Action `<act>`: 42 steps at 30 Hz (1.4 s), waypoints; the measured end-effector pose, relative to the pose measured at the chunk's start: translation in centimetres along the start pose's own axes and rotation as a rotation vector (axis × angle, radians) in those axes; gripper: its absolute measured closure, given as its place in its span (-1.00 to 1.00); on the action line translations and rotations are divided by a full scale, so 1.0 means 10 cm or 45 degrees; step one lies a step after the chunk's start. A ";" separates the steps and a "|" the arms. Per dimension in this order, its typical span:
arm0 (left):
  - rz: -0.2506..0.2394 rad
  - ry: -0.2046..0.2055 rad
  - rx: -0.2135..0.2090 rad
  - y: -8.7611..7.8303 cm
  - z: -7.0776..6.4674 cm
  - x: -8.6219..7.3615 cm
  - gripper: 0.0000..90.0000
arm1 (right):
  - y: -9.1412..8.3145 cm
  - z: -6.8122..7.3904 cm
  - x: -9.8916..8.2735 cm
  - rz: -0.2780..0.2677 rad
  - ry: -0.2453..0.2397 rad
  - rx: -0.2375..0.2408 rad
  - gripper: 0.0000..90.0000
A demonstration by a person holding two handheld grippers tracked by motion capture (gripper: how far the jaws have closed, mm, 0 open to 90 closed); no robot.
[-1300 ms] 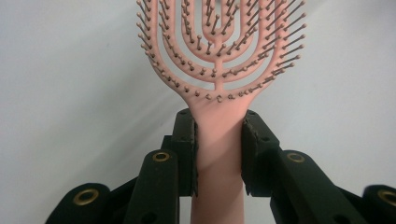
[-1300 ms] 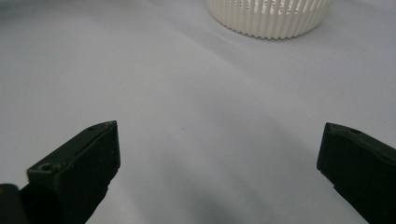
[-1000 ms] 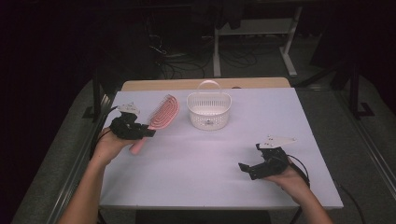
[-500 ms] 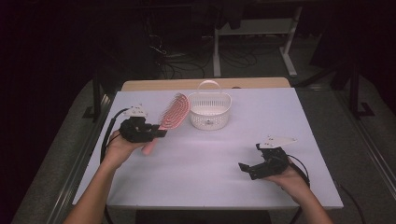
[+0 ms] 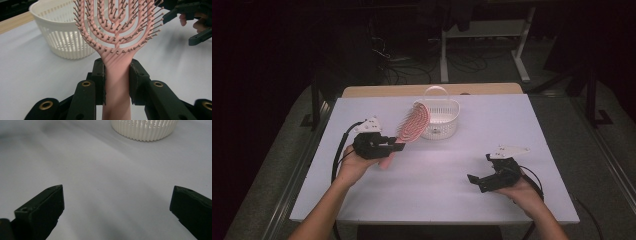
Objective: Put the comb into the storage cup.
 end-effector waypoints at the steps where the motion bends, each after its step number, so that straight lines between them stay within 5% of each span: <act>1: -0.002 0.004 -0.004 0.02 -0.02 0.00 0.57 | 0.00 0.00 0.00 -0.001 0.002 0.001 -1.00; 18: -0.029 0.003 0.011 0.29 -0.22 -0.04 0.57 | -0.02 0.02 0.04 -0.014 0.047 0.053 -1.00; 42: -0.045 0.006 0.055 0.32 -0.26 -0.04 0.57 | 0.00 0.16 0.32 -0.021 0.031 0.113 -1.00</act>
Point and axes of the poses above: each handheld gripper's, and its own axes: y roughly forward along the jaws, x roughly out of its top, z roughly to its left, the point moved 2 cm from there along y, roughly forward along the jaws, and after that the axes turned 14 degrees about y, right-handed, at the moved point
